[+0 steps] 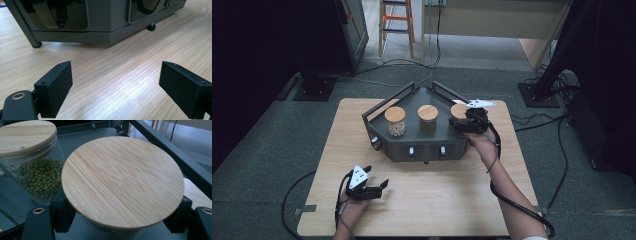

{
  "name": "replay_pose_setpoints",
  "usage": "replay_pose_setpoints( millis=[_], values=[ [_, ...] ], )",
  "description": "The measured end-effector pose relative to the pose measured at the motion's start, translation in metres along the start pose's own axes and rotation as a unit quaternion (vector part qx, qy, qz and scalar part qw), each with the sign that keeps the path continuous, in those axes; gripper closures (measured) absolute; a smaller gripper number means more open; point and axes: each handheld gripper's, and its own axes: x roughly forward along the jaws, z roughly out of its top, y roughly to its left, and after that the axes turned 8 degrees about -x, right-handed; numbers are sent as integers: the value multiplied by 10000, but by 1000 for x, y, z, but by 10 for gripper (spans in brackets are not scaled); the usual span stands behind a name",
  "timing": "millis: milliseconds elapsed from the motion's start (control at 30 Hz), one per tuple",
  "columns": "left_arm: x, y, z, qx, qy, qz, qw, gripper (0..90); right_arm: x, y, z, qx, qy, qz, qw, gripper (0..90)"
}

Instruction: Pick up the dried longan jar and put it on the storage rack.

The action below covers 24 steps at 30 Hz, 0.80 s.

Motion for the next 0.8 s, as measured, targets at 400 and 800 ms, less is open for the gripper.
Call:
replay_pose_setpoints(
  millis=[400,800],
  values=[
    [0,0,0,19,12,-4,10000,115,3,4,-2,-69,-57,-18,10000,253],
    [0,-1,1,20,22,-6,10000,115,4,9,-10,-107,-89,-73,9999,166]
  ],
)
